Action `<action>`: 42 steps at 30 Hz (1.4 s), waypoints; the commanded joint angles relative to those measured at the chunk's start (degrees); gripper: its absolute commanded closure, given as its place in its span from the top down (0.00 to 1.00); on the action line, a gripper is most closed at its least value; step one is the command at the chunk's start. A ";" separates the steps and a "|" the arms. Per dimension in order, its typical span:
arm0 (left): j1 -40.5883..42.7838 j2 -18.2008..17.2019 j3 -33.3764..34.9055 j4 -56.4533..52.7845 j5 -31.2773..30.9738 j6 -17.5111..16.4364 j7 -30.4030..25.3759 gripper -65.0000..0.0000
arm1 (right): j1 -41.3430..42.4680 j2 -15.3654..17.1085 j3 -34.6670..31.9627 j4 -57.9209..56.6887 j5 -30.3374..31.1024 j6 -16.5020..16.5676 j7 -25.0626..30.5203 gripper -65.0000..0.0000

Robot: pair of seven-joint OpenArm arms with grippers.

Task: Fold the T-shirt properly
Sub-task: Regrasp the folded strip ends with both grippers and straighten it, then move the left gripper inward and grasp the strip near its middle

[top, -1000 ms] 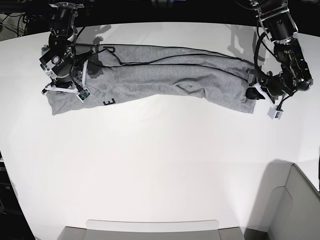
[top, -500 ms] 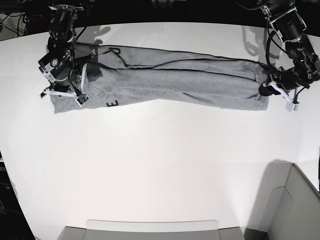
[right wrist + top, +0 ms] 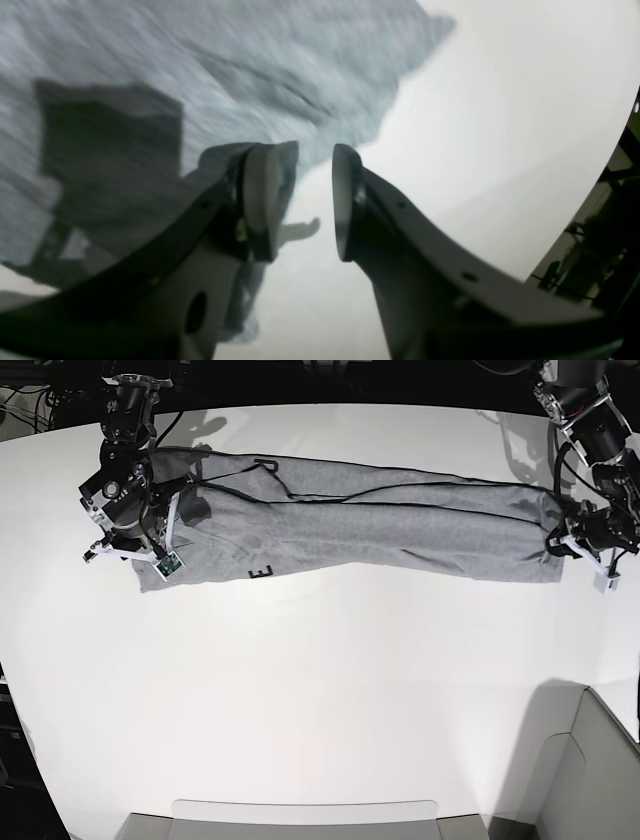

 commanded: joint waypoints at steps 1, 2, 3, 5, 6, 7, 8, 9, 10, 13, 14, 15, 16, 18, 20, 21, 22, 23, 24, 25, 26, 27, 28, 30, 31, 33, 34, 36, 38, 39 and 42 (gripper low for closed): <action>0.52 -0.77 0.04 -0.13 5.68 1.32 3.46 0.00 | 0.67 -0.54 0.24 2.39 0.25 0.62 0.27 0.29; 0.52 -1.12 0.04 -0.13 5.68 1.32 3.38 0.00 | 0.67 -1.15 0.24 3.54 0.25 0.62 0.27 0.29; 0.52 -1.38 0.04 -0.13 5.68 1.32 3.38 0.00 | 0.67 -1.77 0.24 4.94 0.25 0.62 0.27 0.29; 0.52 -1.38 0.04 -0.13 5.68 1.32 3.38 0.00 | 0.67 -3.26 0.24 7.76 0.25 0.62 0.36 0.29; 0.52 -1.30 0.04 -0.13 5.68 1.32 3.38 0.00 | 0.93 -3.88 0.24 8.90 0.25 0.62 0.36 0.29; 0.52 -1.30 0.04 -0.13 5.68 1.32 3.38 0.00 | 1.64 -4.58 0.24 9.60 0.25 0.62 0.80 0.29; 0.52 -1.30 0.04 -0.13 5.68 1.32 3.55 0.00 | 2.07 -5.11 0.33 9.60 0.07 0.62 1.59 0.29; 0.52 -1.30 0.04 -0.13 5.68 1.32 3.64 0.00 | 2.25 -5.37 0.59 9.60 -0.02 0.62 2.47 0.29; 0.52 -1.38 0.04 -0.13 5.68 1.32 3.64 0.00 | 2.25 -5.55 1.38 9.60 0.16 0.62 3.43 0.29; 0.61 -1.47 0.04 1.71 5.68 1.32 3.38 0.00 | 2.25 -7.31 4.46 9.51 0.16 0.62 7.21 0.29; 0.96 -1.38 0.04 3.65 5.68 1.32 3.38 0.00 | 2.51 -7.92 5.95 9.51 0.16 0.62 8.71 0.29; 1.13 -1.21 0.12 6.37 5.68 1.32 3.38 0.00 | 3.04 -8.54 7.62 9.43 0.16 0.62 10.29 0.29; 1.40 -1.12 0.21 9.27 5.68 1.32 3.64 0.00 | 3.39 -9.42 9.73 9.34 0.16 0.62 11.70 0.29; 3.42 -0.59 0.04 14.64 5.60 1.32 4.70 0.00 | 4.54 -10.82 13.51 9.16 0.07 0.62 13.89 0.29; 3.95 0.99 -0.05 19.91 5.60 1.32 6.72 0.00 | 5.50 -11.09 16.33 8.99 0.07 0.62 14.86 0.29; 4.12 1.43 -0.05 21.67 5.60 1.32 7.77 0.00 | 5.77 -11.09 17.20 8.72 0.16 0.62 14.86 0.29; 4.12 1.60 -0.05 23.25 5.60 1.32 8.08 0.00 | 5.94 -11.00 17.91 8.46 0.07 0.62 14.86 0.29; 4.21 2.40 -0.05 24.48 5.60 1.32 8.08 0.00 | 5.94 -10.91 18.26 8.11 0.07 0.62 14.86 0.29; 4.03 3.19 -0.05 25.36 5.68 1.32 8.08 0.00 | 5.94 -10.73 18.26 7.84 -0.02 0.62 14.95 0.29; 3.95 3.63 -0.05 26.33 5.68 1.32 8.08 0.00 | 5.77 -10.73 18.26 7.84 -0.19 0.62 14.95 0.29; 3.95 3.89 -0.05 27.38 5.68 1.32 8.08 0.00 | 5.50 -10.73 18.26 7.84 -0.19 0.62 14.95 0.29; 3.95 3.98 -0.05 28.53 5.68 1.32 8.08 0.00 | 5.42 -10.73 18.26 7.84 -0.19 0.62 14.95 0.29; 3.95 4.77 -0.05 30.11 5.68 1.32 8.08 0.00 | 5.33 -10.82 18.26 7.84 -0.19 0.62 14.95 0.29; 4.30 6.62 -0.05 33.89 5.68 1.32 8.08 0.00 | 4.89 -10.91 18.26 7.76 -0.19 0.62 14.95 0.29; 4.47 7.32 -0.05 36.35 5.68 1.32 8.08 0.00 | 4.71 -10.91 18.26 7.76 -0.11 0.62 14.95 0.29; 6.93 9.17 0.21 40.66 5.68 1.32 8.08 0.00 | 4.71 -10.91 18.26 7.76 -0.19 0.62 14.95 0.29; 8.69 10.22 0.30 43.38 5.68 1.32 8.08 0.00 | 4.71 -10.82 18.26 7.76 -0.19 0.62 14.95 0.29; 11.33 12.86 0.92 49.36 5.42 1.32 8.08 0.00 | 4.71 -10.82 18.26 7.67 -0.19 0.62 14.95 0.29; 13.35 14.79 3.99 55.43 5.42 1.32 8.08 0.00 | 4.80 -10.82 18.26 6.88 -0.19 0.62 14.95 0.29; 14.50 15.67 5.57 58.68 5.51 1.32 8.08 0.00 | 4.89 -10.82 18.26 6.35 -0.19 0.62 14.95 0.29; 17.40 18.84 8.04 63.43 5.51 1.32 8.08 0.00 | 4.98 -10.82 18.26 5.73 -0.19 0.62 14.95 0.29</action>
